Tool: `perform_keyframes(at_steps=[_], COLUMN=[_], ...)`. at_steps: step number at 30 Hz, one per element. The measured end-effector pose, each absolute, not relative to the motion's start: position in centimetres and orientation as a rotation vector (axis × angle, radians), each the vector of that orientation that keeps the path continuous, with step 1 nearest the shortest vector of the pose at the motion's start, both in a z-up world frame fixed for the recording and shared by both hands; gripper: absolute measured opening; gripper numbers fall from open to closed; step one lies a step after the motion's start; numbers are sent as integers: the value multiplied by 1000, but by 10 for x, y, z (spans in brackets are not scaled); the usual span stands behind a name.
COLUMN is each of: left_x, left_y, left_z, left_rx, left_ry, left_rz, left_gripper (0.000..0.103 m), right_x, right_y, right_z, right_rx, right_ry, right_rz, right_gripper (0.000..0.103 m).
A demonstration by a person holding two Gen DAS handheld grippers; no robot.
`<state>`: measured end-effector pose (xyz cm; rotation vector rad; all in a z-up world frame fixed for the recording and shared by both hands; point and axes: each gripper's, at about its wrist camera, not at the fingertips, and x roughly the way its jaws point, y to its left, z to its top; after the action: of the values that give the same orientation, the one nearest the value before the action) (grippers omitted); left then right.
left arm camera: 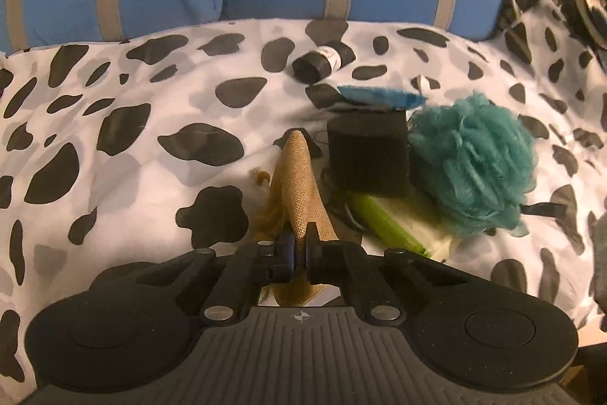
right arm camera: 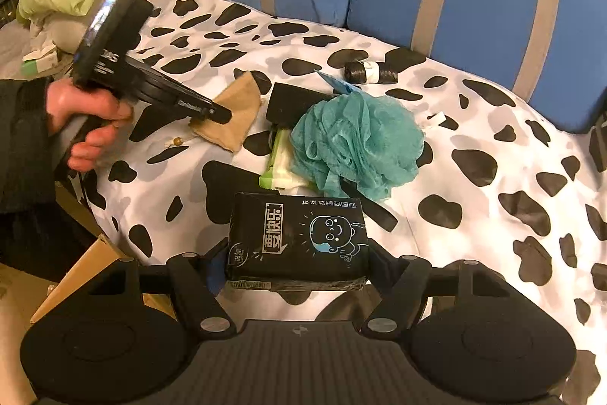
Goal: Organize soft objects
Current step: 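Grasp the tan burlap pouch with the left gripper while the right grasps the black box, then lift and carry the pouch and black box over the cardboard box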
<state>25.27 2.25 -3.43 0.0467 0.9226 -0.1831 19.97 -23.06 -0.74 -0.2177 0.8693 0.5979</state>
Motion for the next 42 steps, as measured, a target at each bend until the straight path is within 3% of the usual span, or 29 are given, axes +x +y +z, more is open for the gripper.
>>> perform_keyframes(at_steps=[21, 42], left_x=[176, 87], left_y=[34, 33], left_z=[21, 1], left_rx=[-82, -268], left_ry=[787, 999], left_rz=[-359, -575], left_gripper=[5, 5], right_x=[189, 126], right_y=[-235, -216], right_z=[1, -3], right_rx=[-178, -249], right_ry=[833, 882], right_rz=[551, 721], right_gripper=[73, 73])
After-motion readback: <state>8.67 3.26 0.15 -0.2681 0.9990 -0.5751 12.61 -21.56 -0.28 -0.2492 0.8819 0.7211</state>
